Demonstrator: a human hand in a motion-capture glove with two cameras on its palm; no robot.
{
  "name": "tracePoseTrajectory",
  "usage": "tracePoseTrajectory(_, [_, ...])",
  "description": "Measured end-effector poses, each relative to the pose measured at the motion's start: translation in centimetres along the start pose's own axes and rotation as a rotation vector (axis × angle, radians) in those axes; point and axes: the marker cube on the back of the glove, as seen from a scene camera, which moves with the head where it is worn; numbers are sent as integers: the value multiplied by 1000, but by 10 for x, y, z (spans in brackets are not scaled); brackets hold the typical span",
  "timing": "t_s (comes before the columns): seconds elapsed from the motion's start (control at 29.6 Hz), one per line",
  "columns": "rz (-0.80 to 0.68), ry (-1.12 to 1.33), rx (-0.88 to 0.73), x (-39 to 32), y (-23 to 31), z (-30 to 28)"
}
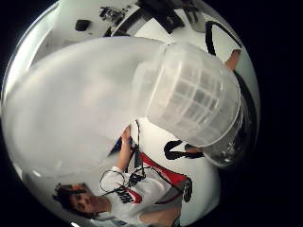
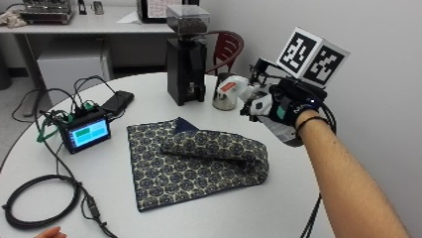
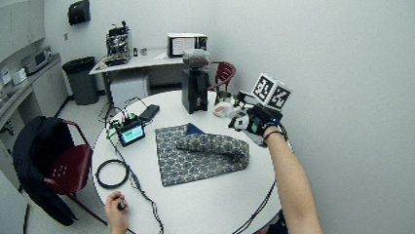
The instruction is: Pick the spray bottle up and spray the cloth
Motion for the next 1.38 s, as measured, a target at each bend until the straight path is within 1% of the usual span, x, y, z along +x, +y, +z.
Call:
tracePoseTrajectory(0.07, [18,4,-21,3,1,11])
tracePoseTrajectory(0.24, [84,15,-168,33,2,88])
tracePoseTrajectory(0.3, [92,-1,-188,41,4,101])
tracePoseTrajectory(0.4, [80,-34,-142,40,3,86])
tracePoseTrajectory(0.51, [59,-98,-51,33,2,60])
tracePoseTrajectory(0.67, [-13,-385,151,18,9,27])
tracePoseTrajectory(0.74, [-58,-496,205,9,10,24])
tracePoseTrajectory(0.84, [-121,-593,252,-6,8,28])
tracePoseTrajectory(0.98, [-175,-646,284,-24,0,40])
tracePoseTrajectory(1.15, [-216,-706,282,-35,-13,64])
tracePoseTrajectory(1.38, [-277,-790,221,-48,-21,102])
